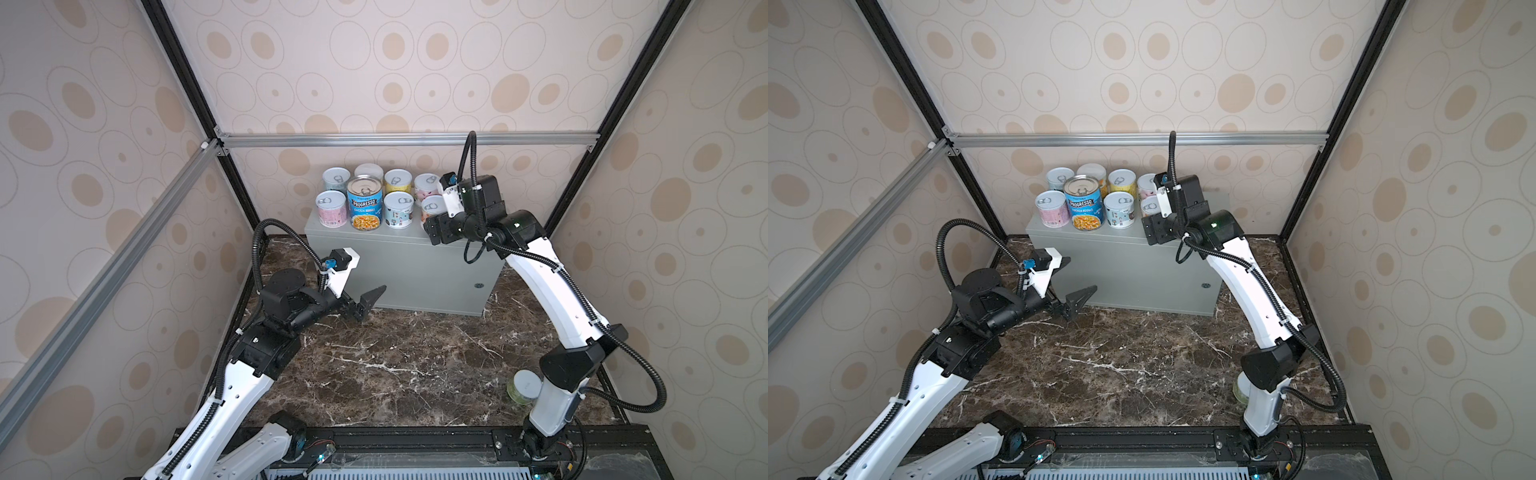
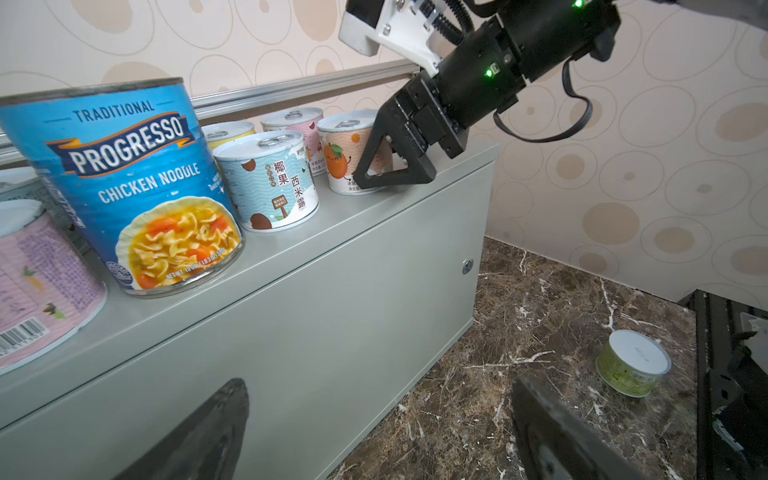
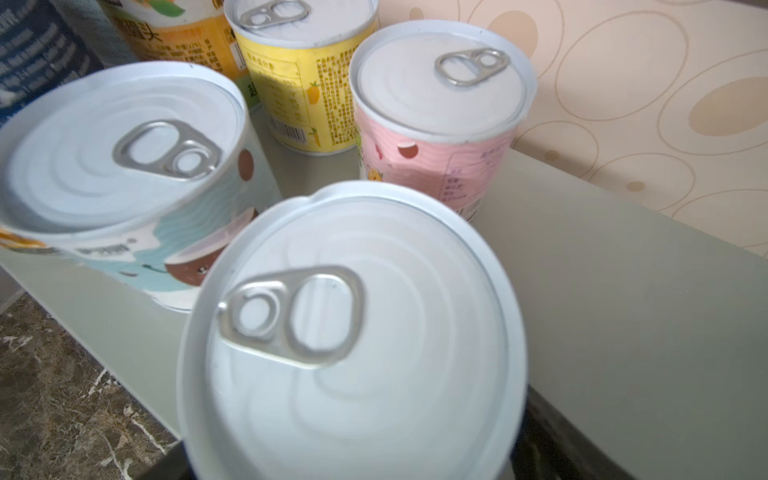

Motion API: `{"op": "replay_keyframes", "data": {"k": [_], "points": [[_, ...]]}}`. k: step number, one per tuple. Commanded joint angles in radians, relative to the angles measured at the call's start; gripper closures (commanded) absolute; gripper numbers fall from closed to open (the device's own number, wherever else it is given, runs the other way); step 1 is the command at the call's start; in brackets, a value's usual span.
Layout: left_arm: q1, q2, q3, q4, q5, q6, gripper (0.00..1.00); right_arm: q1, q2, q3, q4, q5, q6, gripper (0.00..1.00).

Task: Place and organize the canned foods onto the counter
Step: 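Lower the orange-labelled can beside the pink-labelled can with the right gripper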

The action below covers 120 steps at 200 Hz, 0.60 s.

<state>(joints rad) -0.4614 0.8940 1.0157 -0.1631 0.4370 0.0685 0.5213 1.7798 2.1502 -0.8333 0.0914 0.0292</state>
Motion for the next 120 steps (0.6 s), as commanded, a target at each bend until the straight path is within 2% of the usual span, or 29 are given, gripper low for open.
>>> {"op": "replay_keyframes", "data": {"k": [1,49,91,120], "points": [[-0.007,-0.002,0.03,0.006,0.012,0.024,0.02,-0.019,-0.049,-0.05,0.096,-0.048,0.001,0.12],[-0.008,-0.007,0.024,0.005,0.002,0.032,0.02,-0.025,-0.03,-0.059,0.153,-0.092,-0.014,0.18],[-0.008,-0.005,0.021,0.004,-0.006,0.036,0.02,-0.026,-0.002,-0.04,0.175,-0.111,-0.011,0.3],[-0.008,-0.006,0.018,0.005,-0.008,0.038,0.02,-0.025,0.021,-0.022,0.179,-0.107,-0.011,0.33]]}}
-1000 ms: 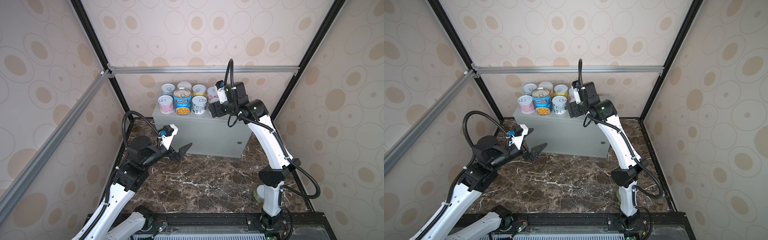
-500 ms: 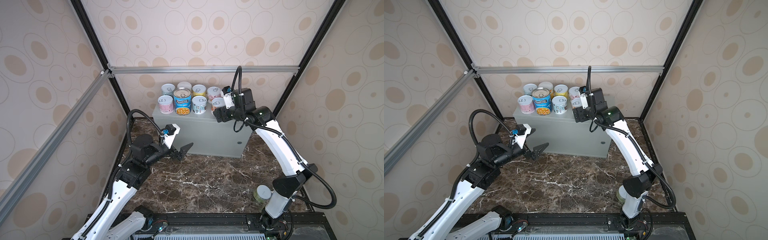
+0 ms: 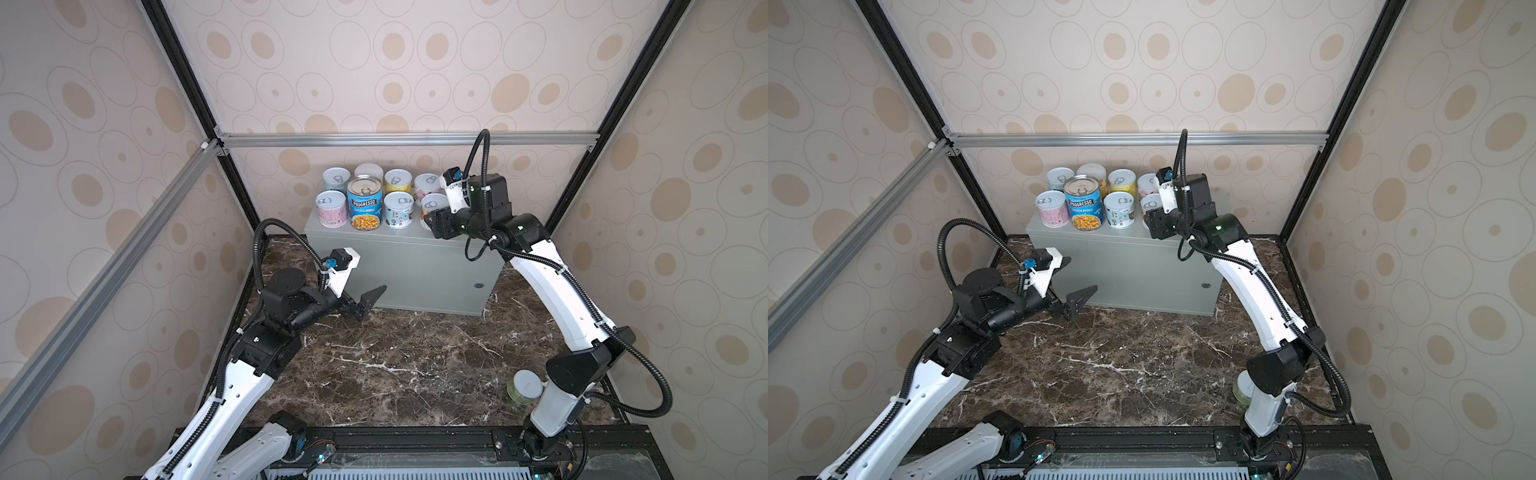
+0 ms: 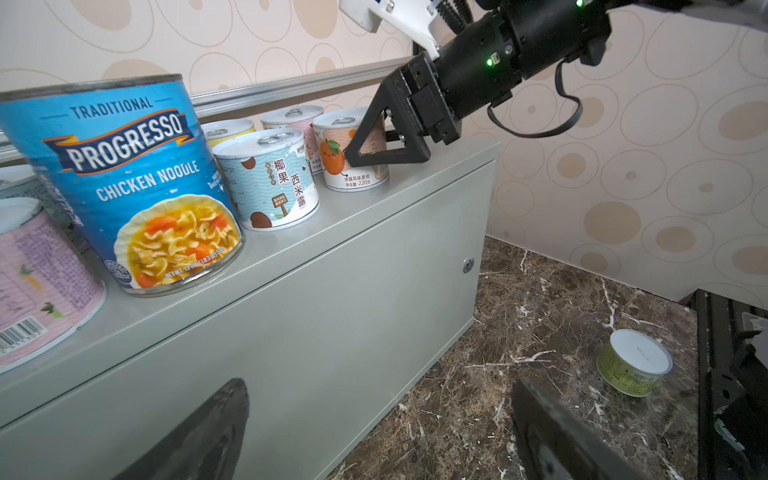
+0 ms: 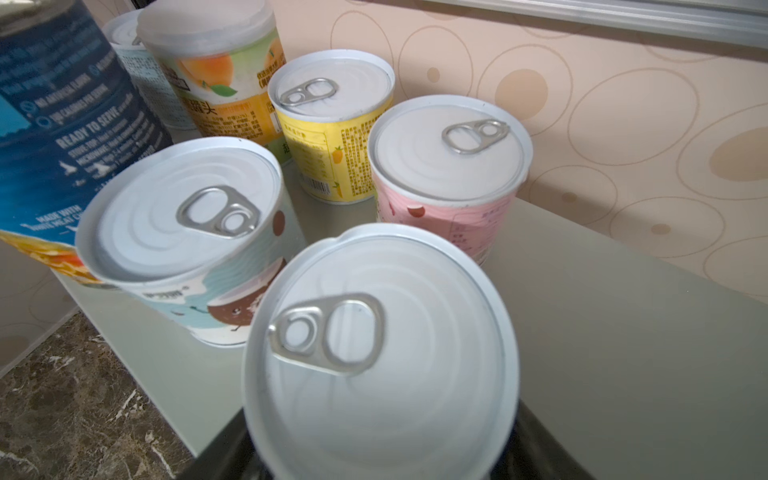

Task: Place and organize the canned foods onto the counter
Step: 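Lower the orange-labelled can beside the pink-labelled can with the right gripper, then set the orange-labelled can down at the row's end with the right gripper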

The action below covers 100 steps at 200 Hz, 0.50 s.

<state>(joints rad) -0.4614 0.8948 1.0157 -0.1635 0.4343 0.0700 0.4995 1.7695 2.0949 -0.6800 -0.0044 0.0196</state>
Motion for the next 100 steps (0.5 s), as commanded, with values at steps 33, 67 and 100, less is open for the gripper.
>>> {"op": "replay_keyframes", "data": {"k": [33,67,100], "points": [[-0.008,-0.005,0.024,0.002,-0.007,0.037,0.02,-0.009,0.063,0.066,0.02,0.006,-0.002,0.34],[-0.007,-0.01,0.026,-0.003,-0.011,0.039,0.02,-0.013,0.088,0.096,0.013,0.013,0.005,0.34],[-0.008,-0.009,0.03,-0.004,-0.011,0.041,0.02,-0.015,0.093,0.102,0.008,0.015,0.008,0.34]]}}
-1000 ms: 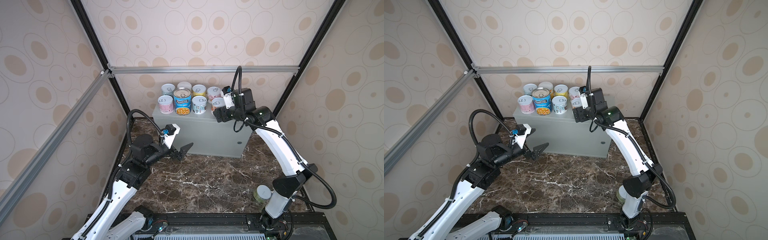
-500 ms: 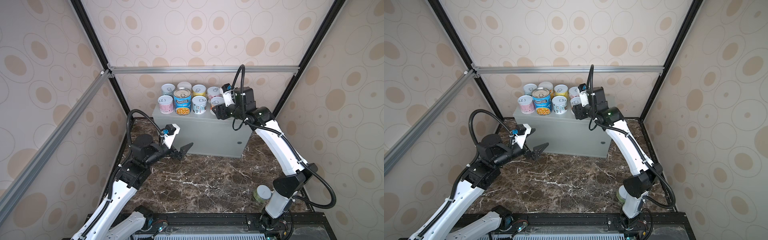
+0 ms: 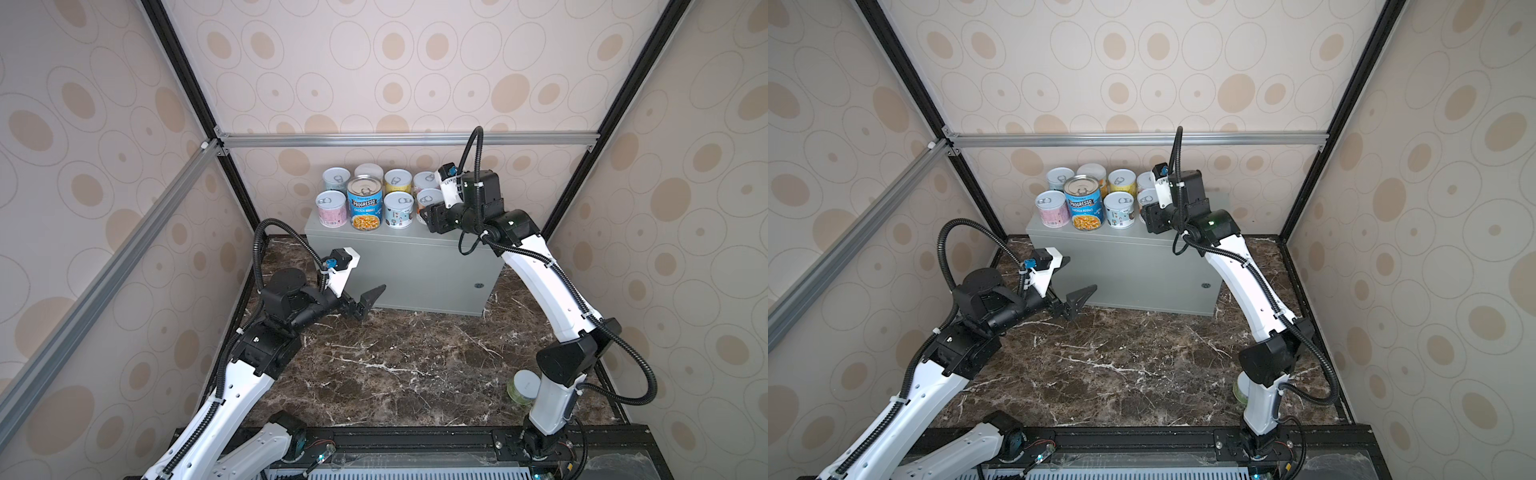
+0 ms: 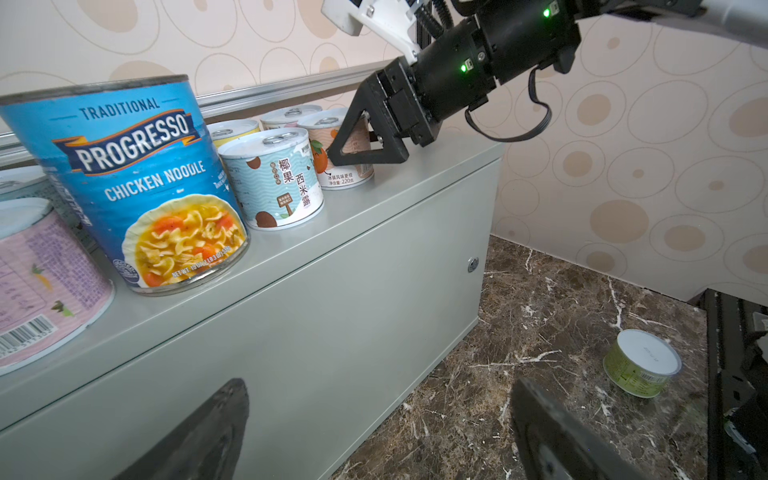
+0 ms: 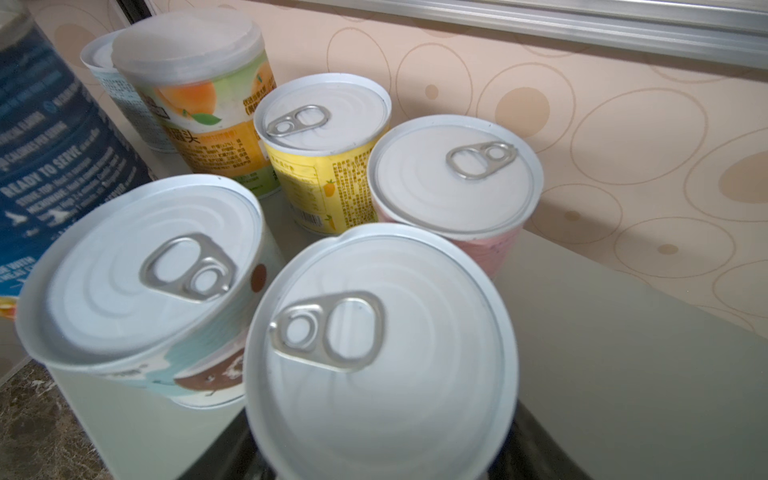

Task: Place and organize the canned foods onto the counter
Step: 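Set the orange-labelled can down at the row's end with the right gripper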

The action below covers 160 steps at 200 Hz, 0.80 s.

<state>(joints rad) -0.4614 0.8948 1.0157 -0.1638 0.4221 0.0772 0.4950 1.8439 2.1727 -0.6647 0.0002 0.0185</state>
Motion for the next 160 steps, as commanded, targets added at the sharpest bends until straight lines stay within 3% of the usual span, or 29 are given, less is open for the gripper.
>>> {"op": "replay_keyframes", "data": {"k": [1,83,160], "points": [[-0.008,-0.009,0.03,-0.003,0.002,0.033,0.02,-0.01,0.018,0.024,-0.007,0.01,0.008,0.34],[-0.008,-0.004,0.034,0.003,0.014,0.029,0.02,-0.008,-0.09,-0.126,0.036,-0.036,0.01,0.35],[-0.008,-0.009,0.031,0.001,0.015,0.027,0.02,0.007,-0.117,-0.168,0.054,-0.054,-0.002,0.35]]}}
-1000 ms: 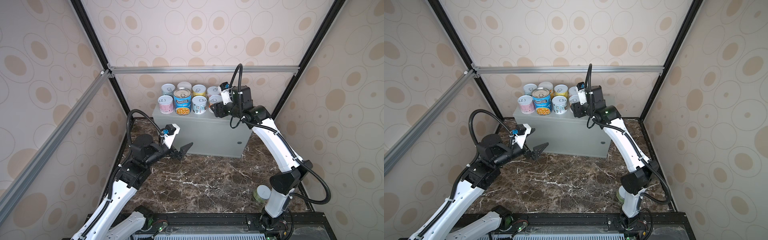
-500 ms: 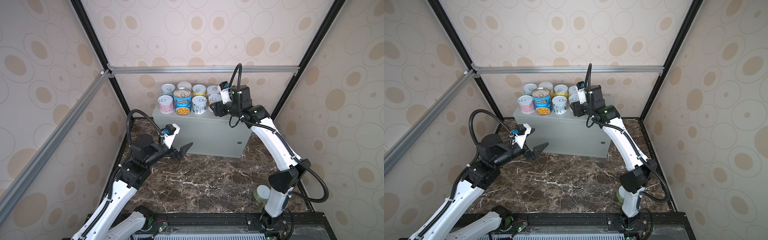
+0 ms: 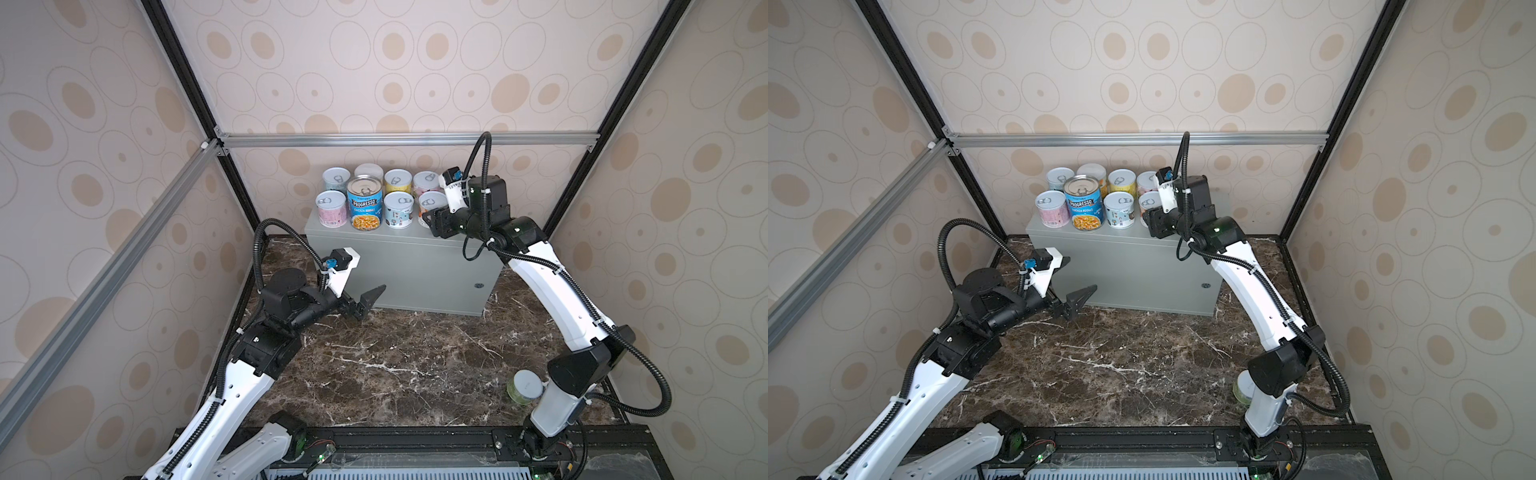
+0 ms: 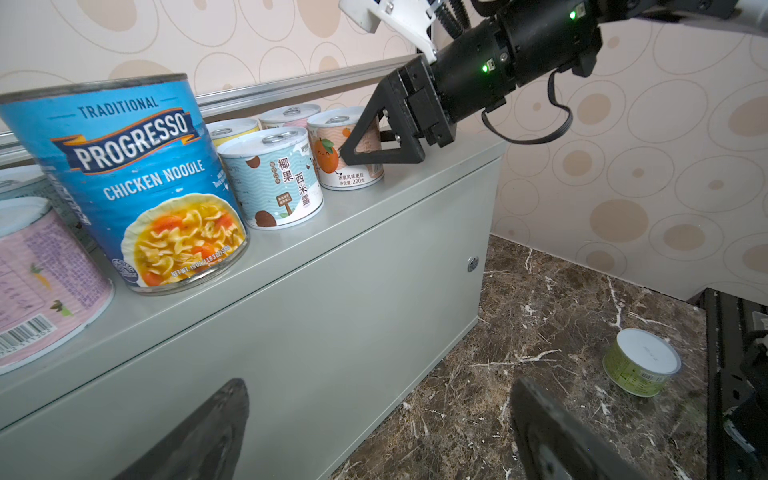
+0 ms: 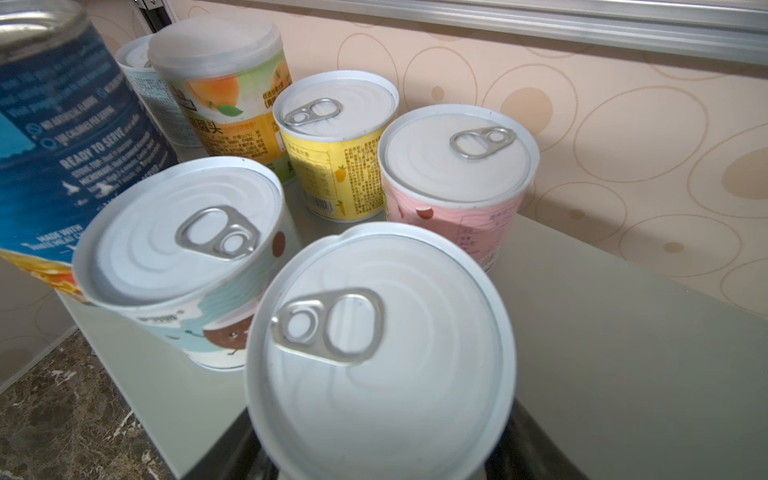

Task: Place and organize the canned foods onto the counter
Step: 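Set the orange-labelled can down at the row's end with the right gripper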

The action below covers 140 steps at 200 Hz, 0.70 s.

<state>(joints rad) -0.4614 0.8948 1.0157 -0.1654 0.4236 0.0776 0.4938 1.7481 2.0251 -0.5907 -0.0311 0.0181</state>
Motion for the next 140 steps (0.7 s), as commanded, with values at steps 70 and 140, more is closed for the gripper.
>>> {"op": "replay_keyframes", "data": {"k": [70,140], "points": [[-0.007,-0.012,0.029,0.001,0.009,0.029,0.02,0.021,-0.019,-0.011,-0.019,-0.023,-0.01,0.35],[-0.007,-0.016,0.026,0.001,0.007,0.029,0.02,0.033,-0.028,-0.026,-0.016,0.003,-0.02,0.35]]}}
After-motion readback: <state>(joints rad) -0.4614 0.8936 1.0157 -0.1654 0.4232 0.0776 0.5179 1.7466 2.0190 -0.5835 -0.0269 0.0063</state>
